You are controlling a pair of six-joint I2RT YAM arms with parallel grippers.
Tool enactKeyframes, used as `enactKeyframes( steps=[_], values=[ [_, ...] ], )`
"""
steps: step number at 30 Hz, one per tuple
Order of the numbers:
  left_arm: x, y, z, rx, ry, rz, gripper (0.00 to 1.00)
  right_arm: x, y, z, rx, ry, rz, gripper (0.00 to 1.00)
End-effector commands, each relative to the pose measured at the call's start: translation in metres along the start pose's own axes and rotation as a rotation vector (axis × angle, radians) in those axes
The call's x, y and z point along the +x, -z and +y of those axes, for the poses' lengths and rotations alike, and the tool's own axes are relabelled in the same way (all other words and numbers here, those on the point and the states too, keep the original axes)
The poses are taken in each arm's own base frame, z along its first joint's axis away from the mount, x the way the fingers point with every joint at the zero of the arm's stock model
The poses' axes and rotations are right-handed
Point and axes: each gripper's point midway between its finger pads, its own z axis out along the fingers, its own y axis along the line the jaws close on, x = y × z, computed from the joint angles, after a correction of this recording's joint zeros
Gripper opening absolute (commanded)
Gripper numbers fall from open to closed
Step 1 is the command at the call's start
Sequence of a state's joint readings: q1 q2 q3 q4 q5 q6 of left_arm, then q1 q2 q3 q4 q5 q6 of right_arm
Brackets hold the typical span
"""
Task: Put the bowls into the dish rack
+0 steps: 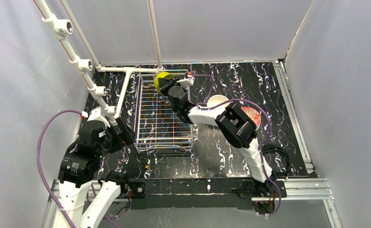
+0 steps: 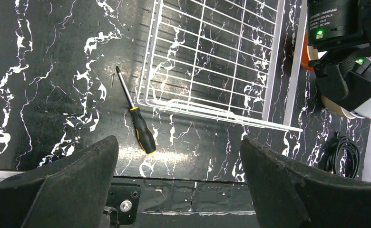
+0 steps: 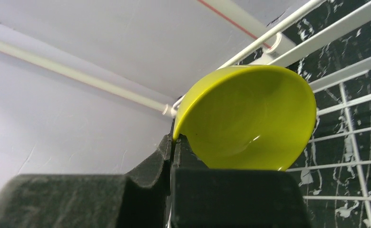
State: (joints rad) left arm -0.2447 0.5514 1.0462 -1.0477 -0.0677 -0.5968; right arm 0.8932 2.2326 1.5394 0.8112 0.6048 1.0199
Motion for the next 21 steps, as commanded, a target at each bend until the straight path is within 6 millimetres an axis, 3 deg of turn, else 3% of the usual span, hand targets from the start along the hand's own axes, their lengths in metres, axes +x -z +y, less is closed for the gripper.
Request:
enactKeyframes(
  steps=[1, 11, 21],
  values=[
    [0.003, -0.008, 0.003, -0.035, -0.028, 0.05, 0.98, -0.058, -0.009, 0.038, -0.081, -0.097, -0.228, 0.01],
    [0.008, -0.018, 0.0, -0.003, -0.039, 0.053, 0.98, -0.036, -0.012, 0.002, -0.056, -0.102, -0.216, 0.01],
    [0.011, -0.022, 0.007, -0.026, -0.046, 0.04, 0.98, -0.022, -0.007, -0.021, -0.021, -0.103, -0.18, 0.01]
  ],
)
